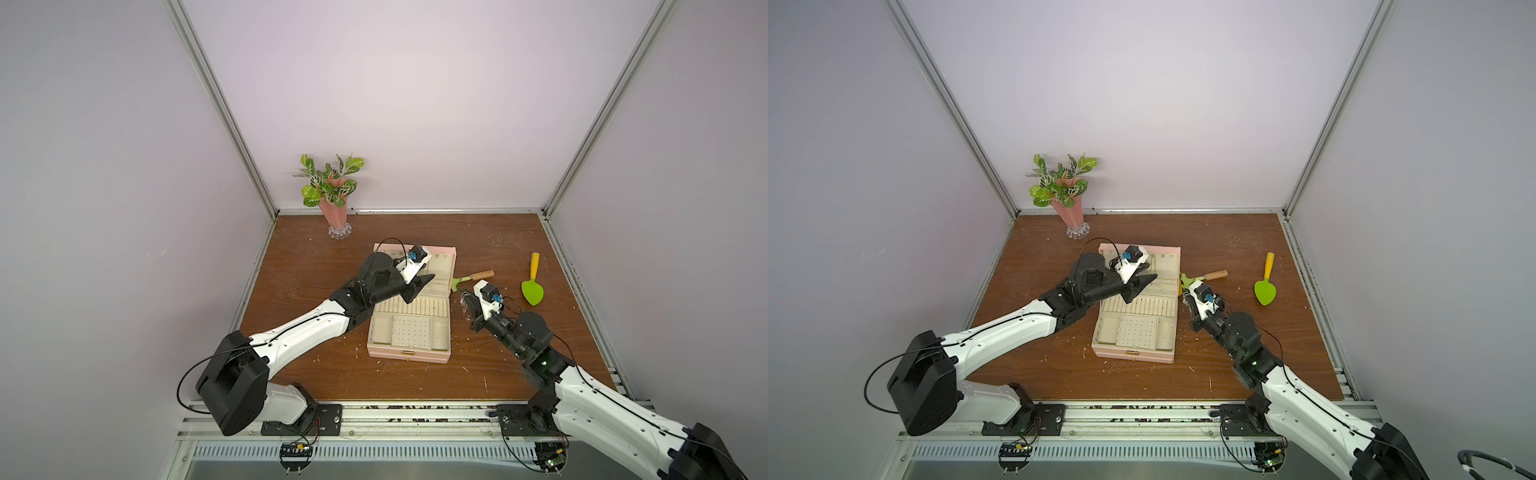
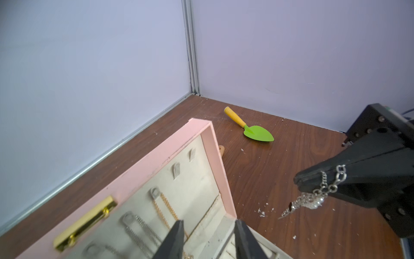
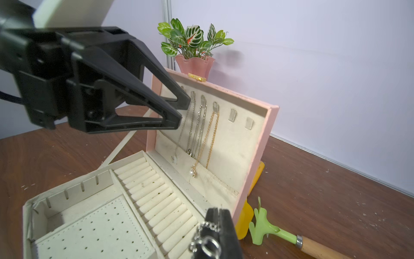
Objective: Put jewelry chain into jewelry box
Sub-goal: Open the fastener on the jewelry box.
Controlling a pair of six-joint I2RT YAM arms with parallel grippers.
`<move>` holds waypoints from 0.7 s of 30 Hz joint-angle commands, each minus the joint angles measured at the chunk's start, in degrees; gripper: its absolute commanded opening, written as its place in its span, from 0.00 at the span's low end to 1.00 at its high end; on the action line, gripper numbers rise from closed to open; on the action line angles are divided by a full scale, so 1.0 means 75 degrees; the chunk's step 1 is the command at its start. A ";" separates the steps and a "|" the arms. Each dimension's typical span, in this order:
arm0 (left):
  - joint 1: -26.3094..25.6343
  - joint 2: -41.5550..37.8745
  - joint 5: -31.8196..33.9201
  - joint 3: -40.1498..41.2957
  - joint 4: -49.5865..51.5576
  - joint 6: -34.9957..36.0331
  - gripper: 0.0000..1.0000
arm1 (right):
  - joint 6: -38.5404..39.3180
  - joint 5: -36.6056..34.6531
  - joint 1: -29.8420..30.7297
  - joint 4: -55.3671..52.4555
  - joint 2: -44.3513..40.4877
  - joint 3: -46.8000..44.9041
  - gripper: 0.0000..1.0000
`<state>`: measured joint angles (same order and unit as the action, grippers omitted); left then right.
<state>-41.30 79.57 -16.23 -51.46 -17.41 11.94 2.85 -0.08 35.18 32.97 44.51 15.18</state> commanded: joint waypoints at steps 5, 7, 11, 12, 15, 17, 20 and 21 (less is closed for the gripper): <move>-0.0072 0.0185 0.0126 0.0031 -0.0932 0.1457 0.37 | -0.0227 0.0291 -0.0123 0.0413 -0.0049 -0.0058 0.00; -0.0072 0.0281 0.0115 -0.0049 -0.0880 0.1499 0.35 | -0.0248 0.0314 -0.0137 0.0479 -0.0072 -0.0084 0.00; -0.0111 0.0634 0.0332 -0.0344 -0.0709 0.1464 0.29 | -0.0244 0.0324 -0.0154 0.0481 -0.0074 -0.0102 0.00; -0.0118 0.0717 0.0398 -0.0401 -0.0693 0.1473 0.28 | -0.0240 0.0307 -0.0149 0.0466 -0.0081 -0.0114 0.00; -0.0136 0.0900 0.0476 -0.0547 -0.0718 0.1492 0.27 | -0.0240 0.0292 -0.0163 0.0448 -0.0140 -0.0142 0.00; -0.0142 0.0996 0.0574 -0.0627 -0.0771 0.1524 0.27 | -0.0251 0.0288 -0.0171 0.0433 -0.0182 -0.0163 0.00; -0.0142 0.1138 0.0840 -0.0752 -0.0815 0.1587 0.26 | -0.0263 0.0301 -0.0180 0.0415 -0.0226 -0.0172 0.00; -0.0142 0.1174 0.0916 -0.0793 -0.0817 0.1631 0.26 | -0.0263 0.0297 -0.0182 0.0415 -0.0242 -0.0184 0.00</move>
<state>-41.71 87.68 -11.70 -55.09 -22.35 23.05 2.02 1.28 34.06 33.71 43.64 14.41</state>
